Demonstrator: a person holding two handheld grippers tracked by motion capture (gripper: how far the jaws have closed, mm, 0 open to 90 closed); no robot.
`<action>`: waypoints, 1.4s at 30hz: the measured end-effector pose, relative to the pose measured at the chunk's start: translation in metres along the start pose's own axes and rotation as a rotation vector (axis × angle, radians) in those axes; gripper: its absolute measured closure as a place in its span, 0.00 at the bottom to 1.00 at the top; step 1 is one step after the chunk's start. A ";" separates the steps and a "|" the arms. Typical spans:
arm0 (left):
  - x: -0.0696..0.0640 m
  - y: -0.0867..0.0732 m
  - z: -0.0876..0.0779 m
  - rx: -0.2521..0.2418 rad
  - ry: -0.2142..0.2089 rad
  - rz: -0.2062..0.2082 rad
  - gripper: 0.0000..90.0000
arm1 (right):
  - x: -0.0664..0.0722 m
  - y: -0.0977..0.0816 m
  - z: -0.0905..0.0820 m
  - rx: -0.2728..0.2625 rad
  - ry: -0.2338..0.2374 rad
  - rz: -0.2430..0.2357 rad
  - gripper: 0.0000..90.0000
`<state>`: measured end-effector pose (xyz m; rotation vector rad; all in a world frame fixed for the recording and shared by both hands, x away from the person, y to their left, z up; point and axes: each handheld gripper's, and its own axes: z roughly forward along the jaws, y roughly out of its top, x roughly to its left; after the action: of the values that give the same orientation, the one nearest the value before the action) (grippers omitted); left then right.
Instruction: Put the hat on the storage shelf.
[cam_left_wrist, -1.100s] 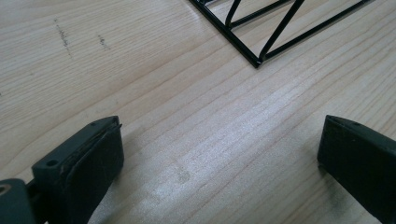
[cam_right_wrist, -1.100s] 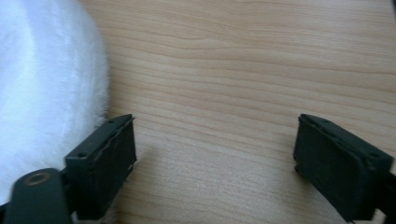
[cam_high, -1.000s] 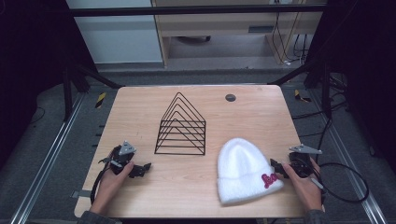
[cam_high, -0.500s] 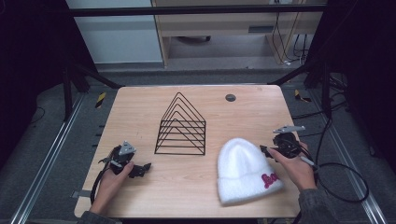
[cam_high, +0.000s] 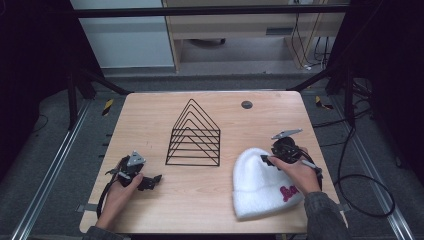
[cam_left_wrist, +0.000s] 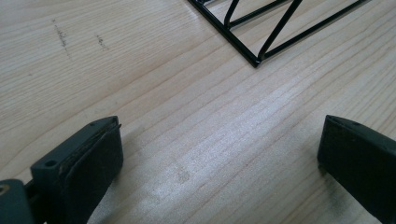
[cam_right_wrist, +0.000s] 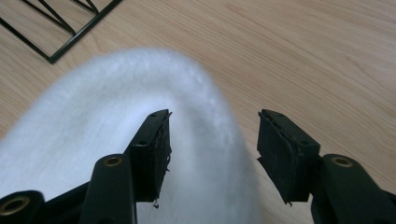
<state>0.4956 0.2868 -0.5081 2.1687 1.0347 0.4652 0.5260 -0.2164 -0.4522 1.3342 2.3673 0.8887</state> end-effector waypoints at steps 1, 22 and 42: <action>0.000 0.000 0.000 0.000 0.000 0.001 0.00 | 0.002 0.002 0.003 0.001 0.010 0.003 0.49; -0.013 0.008 -0.006 -0.045 -0.010 0.069 0.04 | 0.020 0.012 -0.008 -0.083 0.060 -0.069 0.92; -0.054 0.067 -0.055 -0.210 -0.054 0.130 0.05 | 0.072 0.046 -0.129 -0.579 0.123 -0.158 0.93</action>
<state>0.4673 0.2378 -0.4232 2.0557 0.7817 0.5469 0.4523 -0.1863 -0.3200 0.8694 2.0204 1.4890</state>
